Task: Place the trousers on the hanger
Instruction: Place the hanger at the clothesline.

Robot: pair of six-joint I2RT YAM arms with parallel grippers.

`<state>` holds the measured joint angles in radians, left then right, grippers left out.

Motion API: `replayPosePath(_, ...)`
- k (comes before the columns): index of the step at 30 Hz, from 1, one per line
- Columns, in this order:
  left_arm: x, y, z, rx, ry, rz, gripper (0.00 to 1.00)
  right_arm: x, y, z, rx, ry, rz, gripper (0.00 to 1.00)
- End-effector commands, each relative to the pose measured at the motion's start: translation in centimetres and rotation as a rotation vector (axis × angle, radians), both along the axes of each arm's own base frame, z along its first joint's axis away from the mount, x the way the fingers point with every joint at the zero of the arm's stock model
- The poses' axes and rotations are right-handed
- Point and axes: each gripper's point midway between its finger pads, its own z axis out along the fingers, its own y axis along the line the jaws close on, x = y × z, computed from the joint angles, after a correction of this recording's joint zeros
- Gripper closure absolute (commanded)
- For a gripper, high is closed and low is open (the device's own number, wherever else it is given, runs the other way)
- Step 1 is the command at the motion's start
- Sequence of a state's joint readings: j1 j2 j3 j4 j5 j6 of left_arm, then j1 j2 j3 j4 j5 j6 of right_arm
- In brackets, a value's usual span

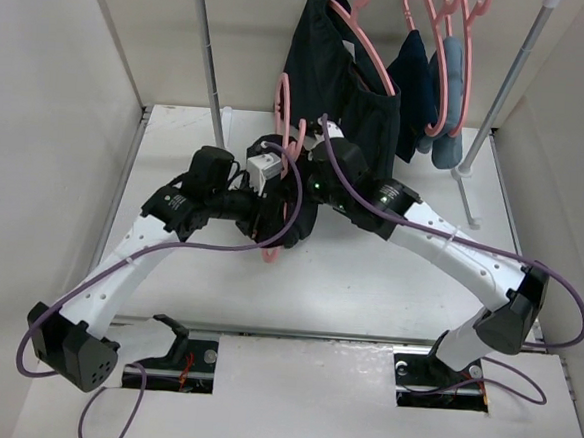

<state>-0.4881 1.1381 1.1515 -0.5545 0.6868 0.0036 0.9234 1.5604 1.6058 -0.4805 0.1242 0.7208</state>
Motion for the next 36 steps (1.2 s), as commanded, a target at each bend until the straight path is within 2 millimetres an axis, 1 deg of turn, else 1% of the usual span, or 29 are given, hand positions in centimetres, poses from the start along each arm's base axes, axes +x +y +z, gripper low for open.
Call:
replayPosePath(1, 2.0, 0.4, -1.0, 0.036, -0.021, 0.097, 0.00, 0.0, 2.1, 8.4, 0.245, -0.144, 0.015, 1.00)
replayPosePath(3, 1.9, 0.4, -1.0, 0.033, -0.012, 0.103, 0.02, -0.1, 2.1, 8.4, 0.251, -0.138, 0.013, 1.00)
replayPosePath(4, 2.1, 0.3, -0.8, 0.027, -0.022, 0.103, 0.08, -0.4, 2.4, 8.4, 0.251, -0.136, 0.022, 1.00)
replayPosePath(5, 2.2, 0.2, -1.1, 0.027, -0.005, 0.109, 0.17, -0.3, 2.6, 8.0, 0.250, -0.125, 0.019, 1.00)
replayPosePath(6, 2.4, 0.0, -0.4, 0.016, -0.023, 0.109, 0.28, -0.3, 2.7, 8.2, 0.257, -0.130, 0.019, 1.00)
replayPosePath(7, 2.2, -0.1, -0.3, 0.007, -0.018, 0.094, 0.51, -0.1, 2.9, 7.8, 0.250, -0.125, 0.019, 1.00)
replayPosePath(10, 1.4, -0.7, 0.4, -0.032, 0.008, 0.059, 0.76, -0.1, 3.6, 7.2, 0.249, -0.115, 0.042, 1.00)
replayPosePath(11, 1.3, -0.8, 0.5, -0.038, 0.011, 0.050, 0.91, -0.3, 3.7, 7.4, 0.258, -0.117, 0.053, 1.00)
replayPosePath(12, 1.2, -0.8, 0.5, -0.041, 0.020, 0.055, 0.99, -0.1, 4.0, 7.3, 0.256, -0.116, 0.053, 1.00)
replayPosePath(14, 1.0, -1.0, 0.6, -0.051, 0.034, 0.051, 1.00, 0.2, 4.6, 7.0, 0.245, -0.120, 0.066, 1.00)
replayPosePath(15, 1.2, -0.6, 0.9, -0.055, 0.026, 0.064, 1.00, 0.0, 4.6, 7.1, 0.236, -0.123, 0.077, 1.00)
replayPosePath(16, 1.5, -0.2, 1.0, -0.067, 0.038, 0.078, 1.00, 0.2, 4.9, 6.5, 0.226, -0.115, 0.077, 1.00)
replayPosePath(18, 1.3, -0.1, 1.5, -0.091, 0.064, 0.075, 1.00, 0.4, 4.7, 6.5, 0.227, -0.114, 0.078, 1.00)
replayPosePath(19, 1.4, 0.3, 1.9, -0.108, 0.069, 0.086, 1.00, 0.4, 5.1, 6.2, 0.225, -0.117, 0.096, 1.00)
replayPosePath(20, 1.3, 0.3, 2.4, -0.124, 0.073, 0.082, 1.00, 0.8, 4.8, 6.4, 0.226, -0.130, 0.104, 1.00)
replayPosePath(21, 0.8, 0.2, 3.2, -0.162, 0.095, 0.068, 1.00, 1.1, 4.9, 6.2, 0.229, -0.124, 0.149, 0.97)
replayPosePath(22, 1.0, 0.4, 3.6, -0.187, 0.111, 0.073, 1.00, 1.1, 4.8, 6.9, 0.241, -0.144, 0.182, 0.87)
replayPosePath(23, 0.9, 0.4, 4.1, -0.213, 0.129, 0.067, 1.00, 1.6, 4.9, 6.8, 0.215, -0.180, 0.223, 0.77)
replayPosePath(24, 0.1, 0.2, 5.7, -0.270, 0.128, 0.017, 1.00, 1.5, 4.9, 6.4, 0.197, -0.187, 0.275, 0.56)
replayPosePath(25, -0.1, 0.2, 6.3, -0.304, 0.169, 0.017, 1.00, 2.7, 3.9, 6.3, 0.167, -0.209, 0.259, 0.50)
replayPosePath(27, 0.1, 0.6, 7.1, -0.345, 0.198, 0.023, 1.00, 2.9, 2.1, 6.0, 0.074, -0.280, 0.285, 0.43)
replayPosePath(28, -0.3, 0.7, 8.0, -0.375, 0.195, 0.004, 1.00, 3.4, 1.0, 6.0, 0.033, -0.313, 0.268, 0.35)
replayPosePath(29, -0.3, 0.8, 8.5, -0.398, 0.234, 0.017, 1.00, 3.2, 0.1, 5.1, -0.019, -0.321, 0.269, 0.31)
replayPosePath(30, 0.0, 1.1, 8.9, -0.417, 0.245, 0.026, 1.00, 2.7, -1.2, 6.1, -0.067, -0.400, 0.275, 0.28)
replayPosePath(31, -0.2, 1.1, 9.2, -0.438, 0.260, 0.007, 1.00, 2.7, -2.1, 6.0, -0.102, -0.424, 0.264, 0.25)
replayPosePath(32, -0.4, 1.1, 9.4, -0.448, 0.272, 0.002, 1.00, 2.5, -2.9, 4.8, -0.143, -0.428, 0.263, 0.23)
replayPosePath(33, -0.3, 1.3, 9.5, -0.454, 0.287, 0.009, 1.00, 2.0, -4.3, 5.2, -0.184, -0.473, 0.261, 0.21)
replayPosePath(35, -0.1, 1.4, 10.4, -0.471, 0.266, 0.003, 1.00, 0.9, -4.8, 3.7, -0.264, -0.507, 0.266, 0.17)
replayPosePath(36, 0.1, 1.3, 10.2, -0.469, 0.274, 0.006, 1.00, 0.2, -5.1, 0.8, -0.333, -0.491, 0.290, 0.16)
